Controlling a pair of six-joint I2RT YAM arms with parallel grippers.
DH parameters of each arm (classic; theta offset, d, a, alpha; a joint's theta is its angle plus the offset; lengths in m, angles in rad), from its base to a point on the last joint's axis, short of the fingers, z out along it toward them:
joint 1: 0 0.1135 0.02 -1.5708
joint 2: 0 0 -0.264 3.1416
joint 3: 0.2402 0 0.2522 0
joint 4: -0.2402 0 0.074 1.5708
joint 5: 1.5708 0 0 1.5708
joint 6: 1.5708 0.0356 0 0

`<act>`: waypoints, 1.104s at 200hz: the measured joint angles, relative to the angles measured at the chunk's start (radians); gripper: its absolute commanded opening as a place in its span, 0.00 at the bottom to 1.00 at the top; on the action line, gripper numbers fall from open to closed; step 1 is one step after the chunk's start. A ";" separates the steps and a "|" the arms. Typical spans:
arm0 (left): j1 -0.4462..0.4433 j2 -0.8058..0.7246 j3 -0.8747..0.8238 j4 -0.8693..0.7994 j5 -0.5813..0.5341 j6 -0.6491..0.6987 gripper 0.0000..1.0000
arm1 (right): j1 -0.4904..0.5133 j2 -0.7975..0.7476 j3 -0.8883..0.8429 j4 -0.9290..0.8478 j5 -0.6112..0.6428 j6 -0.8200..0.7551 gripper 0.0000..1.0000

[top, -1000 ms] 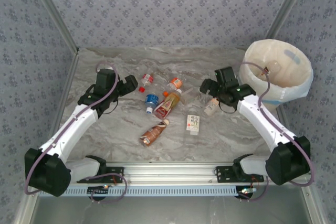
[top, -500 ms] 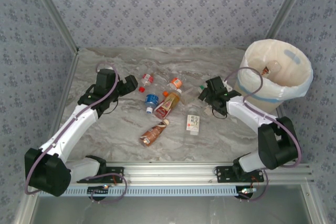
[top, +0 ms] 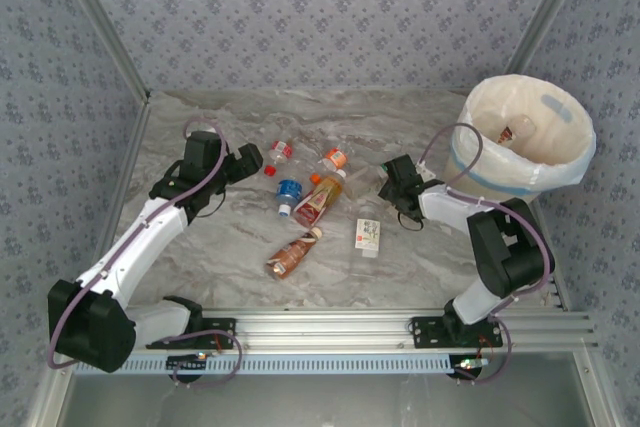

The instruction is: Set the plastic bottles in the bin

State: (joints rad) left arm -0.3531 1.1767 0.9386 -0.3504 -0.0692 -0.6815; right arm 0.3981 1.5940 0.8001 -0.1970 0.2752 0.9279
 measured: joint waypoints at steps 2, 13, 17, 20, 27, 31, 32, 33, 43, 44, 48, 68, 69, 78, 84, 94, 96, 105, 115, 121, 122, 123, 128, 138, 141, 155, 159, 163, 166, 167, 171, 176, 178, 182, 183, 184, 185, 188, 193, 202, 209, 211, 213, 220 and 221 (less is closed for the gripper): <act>0.000 0.000 0.000 0.000 0.000 0.000 0.99 | 0.000 0.000 -0.002 0.001 0.001 0.000 0.76; 0.000 0.000 0.000 -0.003 0.000 0.000 0.99 | 0.000 0.000 -0.011 0.012 0.006 0.000 0.74; 0.000 0.000 0.000 -0.005 0.000 0.000 1.00 | 0.000 0.000 -0.013 0.016 0.008 0.000 0.73; 0.000 0.000 0.000 -0.006 0.000 0.000 0.99 | 0.000 0.000 -0.014 0.017 0.010 0.000 0.72; 0.000 0.000 0.000 -0.010 0.000 0.000 0.99 | 0.000 0.000 -0.018 0.021 0.014 0.000 0.70; 0.000 0.000 0.000 -0.011 0.000 0.000 0.99 | 0.000 0.000 -0.019 0.022 0.016 -0.003 0.69; 0.000 0.000 0.000 -0.011 0.000 0.000 0.99 | 0.000 0.000 -0.019 0.023 0.017 -0.003 0.69; 0.000 0.000 0.000 -0.013 0.000 0.000 1.00 | 0.000 0.000 -0.019 0.023 0.018 -0.002 0.69; 0.000 0.000 0.000 -0.016 0.000 0.000 0.99 | 0.002 -0.002 -0.022 0.026 0.022 -0.005 0.68; 0.000 0.000 0.000 -0.016 0.000 0.000 1.00 | 0.003 -0.003 -0.023 0.026 0.023 -0.005 0.68; 0.000 0.000 0.000 -0.018 0.000 0.000 1.00 | 0.005 -0.004 -0.025 0.027 0.026 -0.006 0.68; 0.000 0.000 0.000 -0.019 0.000 0.000 0.99 | 0.021 -0.042 -0.043 0.018 0.043 -0.025 0.66; 0.000 0.000 0.000 -0.019 0.000 0.000 0.99 | 0.022 -0.045 -0.043 0.018 0.043 -0.026 0.66; 0.000 0.000 0.000 -0.021 -0.001 0.000 0.99 | 0.036 -0.076 -0.050 0.010 0.053 -0.041 0.65; 0.000 0.000 0.000 -0.022 -0.003 0.000 1.00 | 0.045 -0.097 -0.052 0.006 0.058 -0.051 0.64; 0.000 0.002 0.000 -0.022 -0.003 0.000 0.99 | 0.062 -0.134 -0.052 0.003 0.071 -0.070 0.62; 0.000 0.002 0.000 -0.022 -0.003 0.000 1.00 | 0.065 -0.143 -0.052 0.002 0.074 -0.074 0.62; 0.000 0.004 0.000 -0.022 -0.004 0.000 1.00 | 0.081 -0.183 -0.052 0.002 0.089 -0.095 0.61; 0.000 0.005 0.000 -0.022 -0.004 0.000 1.00 | 0.097 -0.227 -0.052 0.002 0.104 -0.117 0.60; 0.000 0.005 0.000 -0.022 -0.003 0.000 0.99 | 0.106 -0.254 -0.052 0.003 0.111 -0.131 0.60; 0.000 0.005 0.000 -0.022 -0.003 0.000 0.99 | 0.107 -0.260 -0.052 0.002 0.113 -0.135 0.59; 0.000 0.005 0.000 -0.022 -0.004 0.000 0.99 | 0.108 -0.264 -0.052 0.002 0.114 -0.137 0.59; 0.000 0.005 0.000 -0.022 -0.004 0.000 1.00 | 0.114 -0.286 -0.052 0.003 0.119 -0.150 0.59; 0.000 0.005 0.000 -0.022 -0.003 0.000 0.99 | 0.122 -0.333 -0.052 0.004 0.124 -0.176 0.58; 0.000 0.005 0.000 -0.022 -0.003 0.000 0.99 | 0.124 -0.348 -0.052 0.004 0.125 -0.185 0.58; 0.001 0.006 0.000 -0.022 -0.003 0.000 0.99 | 0.126 -0.410 -0.051 0.008 0.126 -0.226 0.57; 0.002 0.007 0.000 -0.022 -0.003 0.000 0.99 | 0.126 -0.425 -0.050 0.007 0.125 -0.240 0.57; 0.003 0.008 0.000 -0.022 -0.003 0.000 1.00 | 0.126 -0.443 -0.047 0.006 0.125 -0.254 0.56; 0.003 0.010 0.001 -0.022 -0.003 0.000 1.00 | 0.126 -0.452 -0.044 0.005 0.124 -0.266 0.56; 0.003 0.010 0.001 -0.022 -0.003 0.000 0.99 | 0.126 -0.454 -0.043 0.004 0.124 -0.267 0.56; 0.004 0.011 0.001 -0.022 -0.003 0.000 0.99 | 0.126 -0.469 -0.037 0.003 0.121 -0.283 0.56; 0.005 0.014 0.001 -0.022 -0.003 0.000 0.99 | 0.126 -0.483 -0.028 0.003 0.119 -0.299 0.56; 0.005 0.015 0.001 -0.022 -0.003 0.000 0.99 | 0.126 -0.489 -0.024 0.001 0.117 -0.308 0.56; 0.005 0.016 0.001 -0.022 -0.003 0.000 1.00 | 0.126 -0.497 -0.015 0.000 0.112 -0.320 0.56; 0.005 0.017 0.001 -0.022 -0.003 0.000 1.00 | 0.126 -0.501 -0.011 -0.001 0.110 -0.326 0.56; 0.005 0.017 0.001 -0.022 -0.003 0.000 0.99 | 0.126 -0.503 -0.009 -0.002 0.110 -0.329 0.56; 0.005 0.017 0.001 -0.022 -0.003 0.000 0.99 | 0.126 -0.505 -0.007 -0.003 0.109 -0.333 0.56; 0.005 0.019 0.001 -0.022 -0.003 0.000 1.00 | 0.126 -0.512 0.003 -0.005 0.104 -0.345 0.56; 0.005 0.021 0.001 -0.022 -0.003 0.000 0.99 | 0.126 -0.521 0.018 -0.008 0.099 -0.364 0.56; 0.005 0.023 0.001 -0.022 -0.003 0.000 0.99 | 0.126 -0.536 0.051 -0.015 0.087 -0.397 0.56; 0.005 0.024 0.001 -0.022 -0.003 0.000 1.00 | 0.126 -0.544 0.084 -0.023 0.078 -0.425 0.55; 0.005 0.024 0.001 -0.022 -0.003 0.000 1.00 | 0.126 -0.546 0.094 -0.024 0.075 -0.434 0.55; 0.005 0.024 0.001 -0.022 -0.003 0.000 0.99 | 0.126 -0.547 0.104 -0.026 0.072 -0.442 0.55; 0.005 0.025 0.001 -0.022 -0.003 0.000 0.99 | 0.123 -0.551 0.143 -0.040 0.060 -0.468 0.55; 0.005 0.025 0.001 -0.022 -0.003 0.000 1.00 | 0.123 -0.552 0.147 -0.041 0.058 -0.470 0.55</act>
State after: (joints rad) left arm -0.3485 1.2015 0.9394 -0.3721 -0.0723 -0.6819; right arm 0.5209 1.0424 0.9470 -0.2382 0.3332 0.4583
